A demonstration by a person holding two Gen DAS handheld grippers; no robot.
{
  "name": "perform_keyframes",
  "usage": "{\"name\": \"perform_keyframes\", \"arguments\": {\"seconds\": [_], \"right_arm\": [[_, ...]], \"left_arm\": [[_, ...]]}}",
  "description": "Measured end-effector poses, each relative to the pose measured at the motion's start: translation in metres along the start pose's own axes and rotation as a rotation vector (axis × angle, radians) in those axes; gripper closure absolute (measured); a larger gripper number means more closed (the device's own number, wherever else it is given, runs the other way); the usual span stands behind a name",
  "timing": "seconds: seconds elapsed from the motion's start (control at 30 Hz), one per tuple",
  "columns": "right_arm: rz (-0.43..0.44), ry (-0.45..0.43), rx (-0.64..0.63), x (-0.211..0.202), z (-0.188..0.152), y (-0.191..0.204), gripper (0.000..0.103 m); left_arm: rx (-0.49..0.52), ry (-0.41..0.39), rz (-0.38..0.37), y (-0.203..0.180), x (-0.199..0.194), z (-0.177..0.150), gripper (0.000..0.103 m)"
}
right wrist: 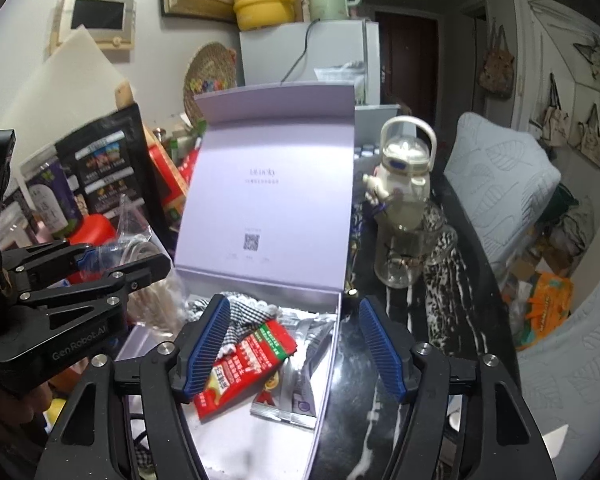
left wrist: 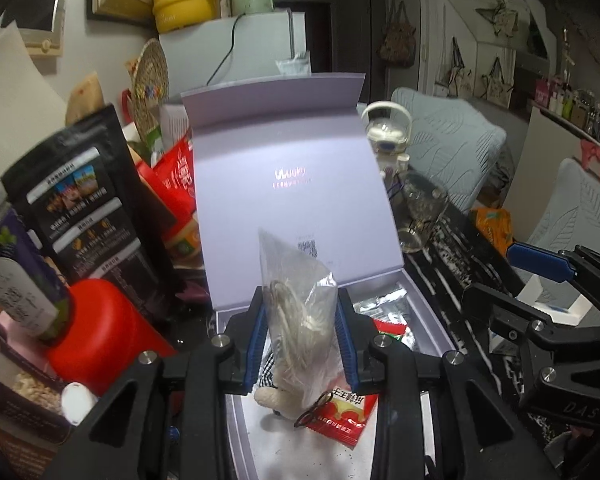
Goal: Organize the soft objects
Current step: 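Release the clear bag into the box with the left gripper, then withdraw both grippers from the box toward the items on the table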
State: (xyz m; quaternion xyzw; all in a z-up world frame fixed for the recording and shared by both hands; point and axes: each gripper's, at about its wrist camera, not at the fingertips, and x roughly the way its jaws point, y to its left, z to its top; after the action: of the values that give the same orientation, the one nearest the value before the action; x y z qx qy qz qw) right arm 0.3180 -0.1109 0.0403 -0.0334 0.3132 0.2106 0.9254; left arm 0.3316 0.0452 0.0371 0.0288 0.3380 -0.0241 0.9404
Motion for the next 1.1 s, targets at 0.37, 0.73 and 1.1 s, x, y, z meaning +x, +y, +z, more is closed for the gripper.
{"name": "perform_keyframes", "arguments": {"seconds": [0.37,0.73,1.1], "right_arm": [[0.029,-0.128,-0.054,-0.059,0.003,0.018,0.030],[0.006,-0.144,-0.082,-0.109,-0.028,0.020,0.027],[0.026,-0.085,-0.041,-0.124,-0.077,0.020,0.027]], "left_arm": [[-0.003,-0.132,-0.013,-0.004,-0.064,-0.002,0.072],[0.017,-0.120,-0.025,-0.017,-0.096,-0.029,0.071],[0.012,-0.089,-0.086,-0.023,-0.120,-0.067,0.071]]}}
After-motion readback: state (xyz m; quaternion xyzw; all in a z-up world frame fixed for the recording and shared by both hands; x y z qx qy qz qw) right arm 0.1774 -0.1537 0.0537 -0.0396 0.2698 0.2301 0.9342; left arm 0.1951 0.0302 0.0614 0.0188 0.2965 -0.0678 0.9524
